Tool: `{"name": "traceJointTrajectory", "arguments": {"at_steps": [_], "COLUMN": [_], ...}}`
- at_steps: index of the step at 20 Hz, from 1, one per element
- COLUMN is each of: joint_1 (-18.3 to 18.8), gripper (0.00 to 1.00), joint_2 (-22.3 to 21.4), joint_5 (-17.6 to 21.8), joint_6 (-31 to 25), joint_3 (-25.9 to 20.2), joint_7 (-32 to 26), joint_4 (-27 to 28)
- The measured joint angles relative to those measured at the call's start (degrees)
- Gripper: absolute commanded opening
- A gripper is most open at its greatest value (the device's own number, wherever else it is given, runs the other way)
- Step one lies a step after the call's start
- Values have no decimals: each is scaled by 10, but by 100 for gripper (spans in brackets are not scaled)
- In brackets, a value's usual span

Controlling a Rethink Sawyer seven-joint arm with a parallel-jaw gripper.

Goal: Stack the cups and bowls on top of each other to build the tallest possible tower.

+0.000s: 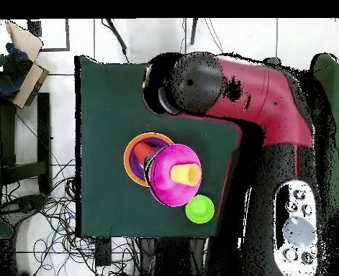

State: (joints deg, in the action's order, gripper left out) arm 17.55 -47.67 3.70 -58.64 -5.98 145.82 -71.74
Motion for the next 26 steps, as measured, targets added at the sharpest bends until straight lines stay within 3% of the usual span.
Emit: {"name": "traceJointTrajectory", "arguments": {"at_steps": [7,16,26], "joint_1": [-10,-23,-44], "gripper": [100,100,100], "joint_2": [77,136,227], "joint_5": [9,16,20], "joint_6": [35,51,51], "joint_3": [-4,-5,-8], "joint_7": [0,0,0], "joint_4": [51,74,183]}}
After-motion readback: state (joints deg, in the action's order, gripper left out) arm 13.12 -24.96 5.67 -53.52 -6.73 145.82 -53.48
